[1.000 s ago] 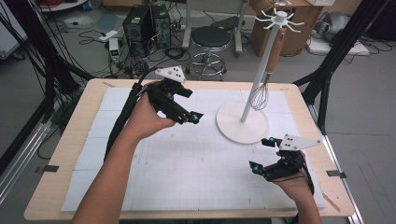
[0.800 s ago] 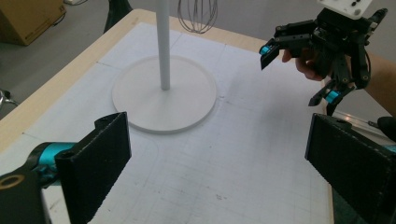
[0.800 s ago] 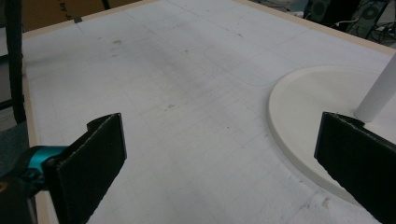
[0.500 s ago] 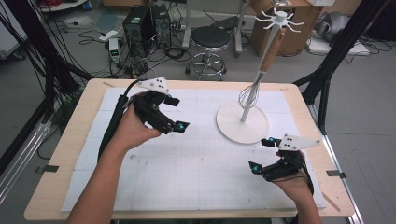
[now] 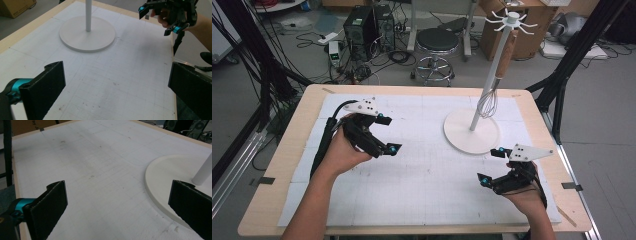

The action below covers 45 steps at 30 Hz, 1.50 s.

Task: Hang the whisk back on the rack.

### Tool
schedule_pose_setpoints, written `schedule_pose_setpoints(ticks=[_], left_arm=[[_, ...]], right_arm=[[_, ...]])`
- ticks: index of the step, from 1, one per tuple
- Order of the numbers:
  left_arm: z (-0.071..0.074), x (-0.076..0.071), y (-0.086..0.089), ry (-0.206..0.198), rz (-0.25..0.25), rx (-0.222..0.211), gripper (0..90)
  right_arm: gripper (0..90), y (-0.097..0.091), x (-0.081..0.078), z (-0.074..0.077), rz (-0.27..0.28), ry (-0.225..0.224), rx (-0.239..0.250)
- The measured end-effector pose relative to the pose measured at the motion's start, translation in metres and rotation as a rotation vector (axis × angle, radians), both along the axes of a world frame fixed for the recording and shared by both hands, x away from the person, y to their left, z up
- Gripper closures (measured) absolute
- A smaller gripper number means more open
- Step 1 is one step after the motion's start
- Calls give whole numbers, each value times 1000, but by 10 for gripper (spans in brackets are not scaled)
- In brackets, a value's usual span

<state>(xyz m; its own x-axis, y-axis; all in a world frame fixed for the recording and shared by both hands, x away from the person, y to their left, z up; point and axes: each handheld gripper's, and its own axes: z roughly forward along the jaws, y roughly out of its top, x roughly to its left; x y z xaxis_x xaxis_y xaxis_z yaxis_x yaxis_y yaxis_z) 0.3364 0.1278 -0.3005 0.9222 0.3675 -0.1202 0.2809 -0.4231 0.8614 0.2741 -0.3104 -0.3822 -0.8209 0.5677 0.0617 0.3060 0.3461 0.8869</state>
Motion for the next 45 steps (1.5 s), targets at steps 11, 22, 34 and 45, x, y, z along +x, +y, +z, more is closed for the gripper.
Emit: schedule_pose_setpoints(ticks=[11,22,34,45], left_arm=[[-21,-16,18,-24,53,-5,17],[-46,-27,39,-10,117,-16,16],[-61,-38,40,-23,137,-12,16],[-54,-43,36,-36,132,-36,16]], right_arm=[[9,1,1,-1,1,7,-5],[9,2,1,-2,-3,11,-5],[9,4,2,-2,5,13,-7],[9,7,2,-5,22,16,-14]])
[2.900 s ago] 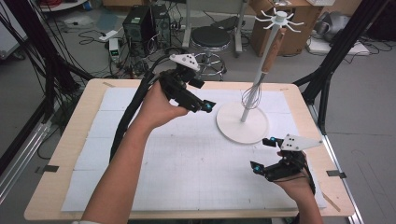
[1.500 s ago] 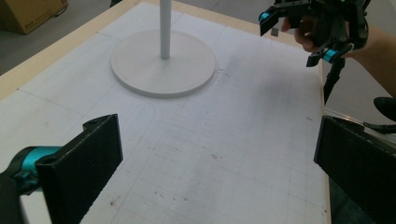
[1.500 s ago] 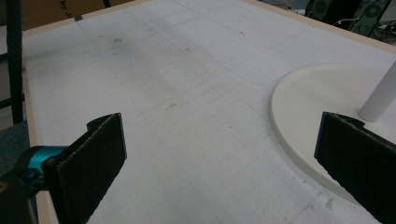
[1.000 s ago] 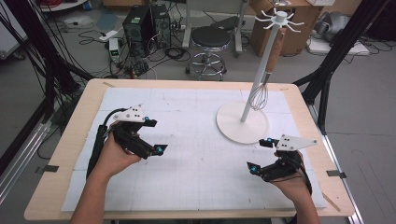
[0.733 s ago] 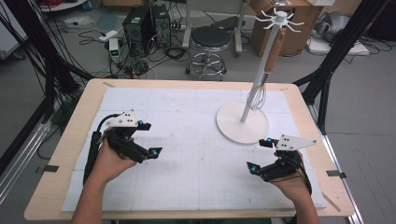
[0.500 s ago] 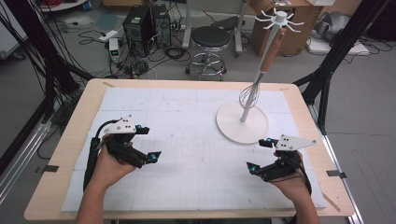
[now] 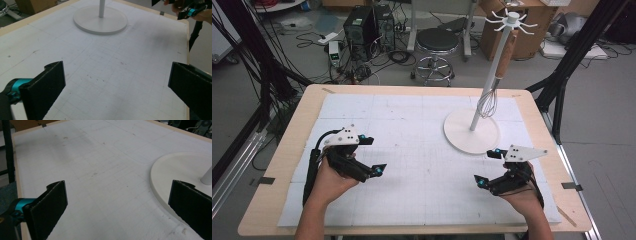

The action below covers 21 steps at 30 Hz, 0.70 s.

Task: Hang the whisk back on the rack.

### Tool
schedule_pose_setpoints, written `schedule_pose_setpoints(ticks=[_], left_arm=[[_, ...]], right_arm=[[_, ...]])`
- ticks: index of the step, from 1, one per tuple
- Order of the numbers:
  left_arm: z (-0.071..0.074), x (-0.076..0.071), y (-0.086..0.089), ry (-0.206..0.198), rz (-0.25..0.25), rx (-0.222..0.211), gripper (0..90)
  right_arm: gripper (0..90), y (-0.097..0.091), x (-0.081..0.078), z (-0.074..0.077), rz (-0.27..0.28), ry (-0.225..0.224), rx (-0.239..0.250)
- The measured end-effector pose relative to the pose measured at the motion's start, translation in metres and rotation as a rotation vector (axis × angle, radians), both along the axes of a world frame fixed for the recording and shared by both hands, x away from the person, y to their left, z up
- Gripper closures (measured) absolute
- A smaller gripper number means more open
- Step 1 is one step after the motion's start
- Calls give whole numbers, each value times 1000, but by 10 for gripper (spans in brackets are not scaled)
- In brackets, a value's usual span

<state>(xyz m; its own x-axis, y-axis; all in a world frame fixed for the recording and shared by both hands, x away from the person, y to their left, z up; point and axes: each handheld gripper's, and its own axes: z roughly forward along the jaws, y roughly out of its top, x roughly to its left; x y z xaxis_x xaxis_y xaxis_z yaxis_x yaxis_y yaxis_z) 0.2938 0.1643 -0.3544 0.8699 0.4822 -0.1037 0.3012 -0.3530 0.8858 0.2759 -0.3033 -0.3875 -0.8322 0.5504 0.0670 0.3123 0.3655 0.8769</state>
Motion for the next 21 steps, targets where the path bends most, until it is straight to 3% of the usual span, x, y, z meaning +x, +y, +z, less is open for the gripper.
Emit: schedule_pose_setpoints(ticks=[6,21], left_arm=[[-1,0,-5,-4,17,-3,17],[-1,-2,8,-11,29,-44,17]], right_arm=[[9,-3,-1,1,-15,0,8],[10,-1,0,3,-12,-6,8]])
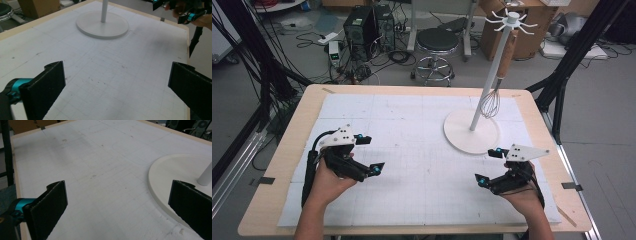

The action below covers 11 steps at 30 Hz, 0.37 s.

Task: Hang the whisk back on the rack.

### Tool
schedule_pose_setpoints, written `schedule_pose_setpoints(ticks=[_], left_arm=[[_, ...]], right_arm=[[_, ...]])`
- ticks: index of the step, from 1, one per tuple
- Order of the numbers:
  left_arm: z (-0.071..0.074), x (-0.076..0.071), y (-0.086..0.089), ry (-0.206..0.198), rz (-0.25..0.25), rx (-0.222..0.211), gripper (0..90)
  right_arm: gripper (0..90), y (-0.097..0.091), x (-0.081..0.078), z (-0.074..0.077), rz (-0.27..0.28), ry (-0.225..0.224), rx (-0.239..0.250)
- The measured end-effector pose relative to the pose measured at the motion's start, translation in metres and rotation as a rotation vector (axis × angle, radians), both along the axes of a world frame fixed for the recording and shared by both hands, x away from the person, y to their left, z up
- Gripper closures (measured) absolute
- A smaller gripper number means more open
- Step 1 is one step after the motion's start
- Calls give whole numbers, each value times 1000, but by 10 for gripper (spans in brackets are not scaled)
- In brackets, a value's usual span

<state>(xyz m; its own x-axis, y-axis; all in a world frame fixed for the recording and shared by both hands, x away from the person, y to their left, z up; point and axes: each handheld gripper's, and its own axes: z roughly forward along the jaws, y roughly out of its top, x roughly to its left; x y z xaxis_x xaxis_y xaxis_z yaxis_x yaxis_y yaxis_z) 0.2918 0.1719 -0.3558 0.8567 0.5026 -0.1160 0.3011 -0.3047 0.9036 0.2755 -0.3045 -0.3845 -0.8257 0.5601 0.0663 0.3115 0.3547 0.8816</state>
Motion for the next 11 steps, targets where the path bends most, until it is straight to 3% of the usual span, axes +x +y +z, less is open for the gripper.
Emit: schedule_pose_setpoints(ticks=[11], left_arm=[[-8,3,2,28,7,-1,17]], right_arm=[[10,2,3,-2,0,14,-6]])
